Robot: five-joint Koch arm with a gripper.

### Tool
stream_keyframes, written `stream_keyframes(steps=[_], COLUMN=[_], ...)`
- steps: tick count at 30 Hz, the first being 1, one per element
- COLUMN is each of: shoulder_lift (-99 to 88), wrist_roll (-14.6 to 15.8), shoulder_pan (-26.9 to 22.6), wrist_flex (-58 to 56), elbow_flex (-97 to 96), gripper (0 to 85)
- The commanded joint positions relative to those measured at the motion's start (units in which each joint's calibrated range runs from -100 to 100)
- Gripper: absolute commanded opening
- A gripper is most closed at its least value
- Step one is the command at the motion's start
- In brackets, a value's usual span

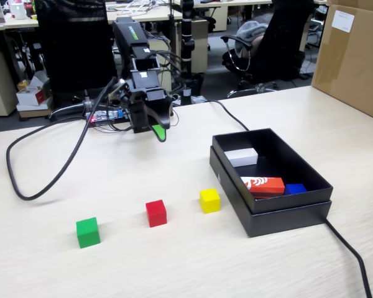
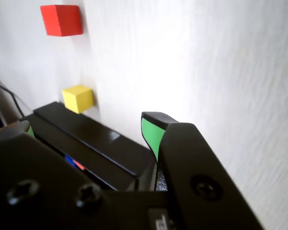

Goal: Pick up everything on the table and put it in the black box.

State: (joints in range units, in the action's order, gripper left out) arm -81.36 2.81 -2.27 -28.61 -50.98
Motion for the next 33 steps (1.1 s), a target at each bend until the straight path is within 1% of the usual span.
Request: stream_keyframes(steps=[1, 3, 5, 7, 11, 15, 21, 28, 33], shoulder_lift=[12.3, 25.1, 33.0, 34.4, 42.9, 49.4, 68.5, 79.1, 83.6], wrist_roll=[0.5, 0.5, 0.6, 0.6, 0.9, 2.4, 4.3, 4.3, 4.3], shoulder_pan=[-0.1, -0.1, -0.1, -0.3, -1.8, -2.7, -2.8, -2.7, -3.3], wrist_flex=[-6.2, -14.3, -19.0, -19.3, -21.9, -23.4, -23.7, -23.6, -23.6], elbow_flex=[14.5, 28.1, 38.3, 41.1, 48.7, 52.4, 61.4, 70.3, 73.0], gripper=[45.6, 49.2, 49.5, 49.5, 49.1, 49.1, 49.3, 49.1, 48.5])
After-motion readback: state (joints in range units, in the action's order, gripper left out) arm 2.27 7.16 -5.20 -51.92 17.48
